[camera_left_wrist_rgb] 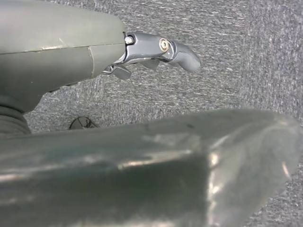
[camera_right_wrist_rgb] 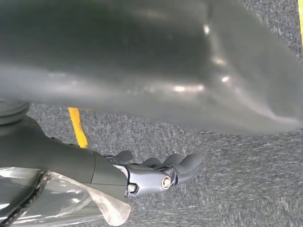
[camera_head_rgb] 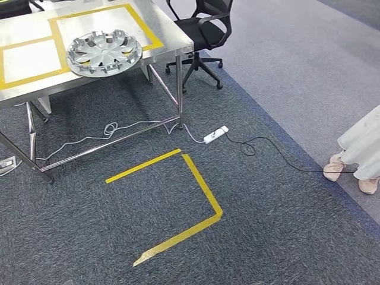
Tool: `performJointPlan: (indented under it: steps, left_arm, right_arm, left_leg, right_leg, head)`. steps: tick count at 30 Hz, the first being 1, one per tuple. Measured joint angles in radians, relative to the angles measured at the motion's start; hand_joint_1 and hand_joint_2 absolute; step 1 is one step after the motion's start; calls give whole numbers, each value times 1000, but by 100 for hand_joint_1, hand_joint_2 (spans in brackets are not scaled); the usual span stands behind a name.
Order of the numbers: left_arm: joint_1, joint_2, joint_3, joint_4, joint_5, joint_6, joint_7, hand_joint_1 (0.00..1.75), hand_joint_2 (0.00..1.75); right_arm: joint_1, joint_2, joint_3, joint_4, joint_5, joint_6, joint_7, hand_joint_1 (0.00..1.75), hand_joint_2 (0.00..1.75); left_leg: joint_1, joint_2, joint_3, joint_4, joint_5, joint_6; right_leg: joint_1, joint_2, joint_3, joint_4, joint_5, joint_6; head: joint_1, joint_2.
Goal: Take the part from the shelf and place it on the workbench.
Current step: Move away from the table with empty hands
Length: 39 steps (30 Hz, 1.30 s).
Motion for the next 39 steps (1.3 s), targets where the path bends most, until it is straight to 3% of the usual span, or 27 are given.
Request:
performJointPlan:
  steps: [2,3,6,8,11,12,13,14,15,17,18,19,23,24,27,28,29,30,32,34,37,39]
  left_arm:
    - [0,0,0,0,-2,-2,0,0,0]
    - [0,0,1,0,-2,-3,0,0,0]
    - [0,0,2,0,-4,-4,1,0,0]
    - [0,1,2,-1,-4,-4,1,0,0]
    - [1,1,3,-2,-4,-4,1,0,0]
    - [1,1,4,-2,-4,-4,1,0,0]
    - [1,1,5,-2,-5,-4,1,0,0]
    - [1,1,6,-2,-6,-4,1,0,0]
    - [1,1,6,-2,-7,-4,1,0,0]
    - [2,1,6,-2,-12,-4,1,0,0]
    - [2,1,6,-2,-14,-5,1,0,0]
    - [2,1,7,-2,-16,-5,0,0,0]
    - [1,-1,9,-2,-22,-7,-2,0,0]
    - [1,-1,10,-1,-24,-8,-3,0,0]
    - [2,-2,15,-1,-30,-8,-5,0,0]
    - [2,-2,17,-1,-31,-8,-5,0,0]
    - [2,-2,18,-1,-32,-8,-5,0,0]
    - [2,-2,18,-1,-33,-8,-5,0,0]
    - [2,-2,19,-1,-35,-9,-5,0,0]
    - [2,-2,20,-1,-38,-9,-6,0,0]
    - [2,-2,22,-1,-40,-11,-8,0,0]
    - [2,-2,23,-1,-41,-14,-8,0,0]
  right_arm:
    - [-2,0,-1,0,0,0,-2,0,0]
    - [-4,0,-1,0,0,0,-3,0,0]
    - [-6,0,-2,0,1,0,-4,0,0]
    - [-5,0,-5,0,1,0,-4,0,0]
    - [-7,0,-9,1,1,1,-4,0,0]
    - [-6,0,-10,1,1,1,-4,0,0]
    - [-6,0,-11,1,1,1,-4,0,0]
    - [-6,0,-12,1,1,1,-4,0,0]
    - [-6,0,-13,1,1,1,-4,0,0]
    - [-7,0,-14,2,1,1,-6,0,0]
    - [-8,0,-15,3,1,1,-7,0,0]
    - [-9,0,-15,3,2,2,-9,0,0]
    - [-9,0,-18,6,2,4,-11,0,0]
    - [-10,0,-18,7,2,4,-12,0,0]
    - [-12,0,-21,10,3,5,-14,0,0]
    - [-11,0,-23,11,4,5,-14,0,0]
    - [-10,0,-25,11,4,5,-15,0,0]
    - [-10,0,-26,12,5,5,-16,0,0]
    - [-11,-1,-28,14,5,6,-20,0,0]
    - [-15,-2,-31,16,5,7,-24,0,0]
    - [-15,-2,-34,21,5,10,-27,0,0]
    - [-15,-2,-35,24,5,12,-30,0,0]
  left_leg:
    - [-3,4,1,4,-3,-5]
    - [-6,7,0,5,-4,-9]
    - [-8,13,-3,8,-3,-23]
    - [-6,7,-11,33,-25,-33]
    - [2,-10,-82,207,-124,-48]
    - [4,-11,-109,269,-147,-50]
    - [5,-12,-122,300,-151,-51]
    - [5,-12,-118,293,-135,-51]
    - [6,-13,-96,246,-101,-49]
    - [5,-26,-32,107,-31,-40]
    - [5,-32,-8,53,-14,-35]
    - [3,-38,3,23,-9,-32]
    - [3,-31,1,3,-4,-14]
    - [5,-28,2,-1,-1,-8]
    - [3,-13,-1,-2,1,-1]
    - [3,-8,-1,-1,1,-1]
    - [2,-4,-1,-1,0,-1]
    - [2,0,0,0,0,-2]
    - [1,5,2,2,-3,-7]
    - [-4,10,2,8,-7,-16]
    - [-6,16,0,12,-9,-29]
    - [-2,6,-14,50,-40,-40]
  right_leg:
    - [3,-15,75,-142,50,-7]
    - [4,-21,99,-188,60,-10]
    - [7,-19,111,-210,64,-23]
    - [3,-15,109,-213,69,-34]
    - [1,-7,105,-215,74,-45]
    - [2,-4,104,-214,74,-46]
    - [2,-1,104,-214,74,-46]
    - [2,4,104,-214,75,-45]
    - [2,9,105,-214,75,-45]
    - [3,19,106,-212,75,-42]
    - [5,23,104,-210,76,-37]
    - [5,27,100,-209,78,-32]
    - [1,23,79,-191,68,-7]
    - [2,17,63,-159,46,-4]
    - [2,6,-25,31,-45,3]
    - [2,5,-43,71,-55,5]
    - [2,4,-43,73,-46,6]
    - [2,2,-23,36,-19,5]
    - [3,-15,51,-102,41,2]
    - [5,-28,100,-193,63,-7]
    - [6,-23,105,-204,64,-23]
    - [3,-18,104,-207,68,-36]
  head:
    - [0,0]
    - [-1,0]
    - [-3,0]
    - [-6,0]
    - [-12,0]
    - [-12,0]
    - [-12,0]
    - [-12,0]
    - [-12,0]
    - [-12,0]
    - [-11,0]
    - [-11,0]
    - [-8,0]
    - [-5,0]
    - [-1,0]
    - [-1,0]
    - [-1,0]
    - [-1,0]
    - [0,0]
    - [-1,0]
    - [-2,0]
    - [-6,0]
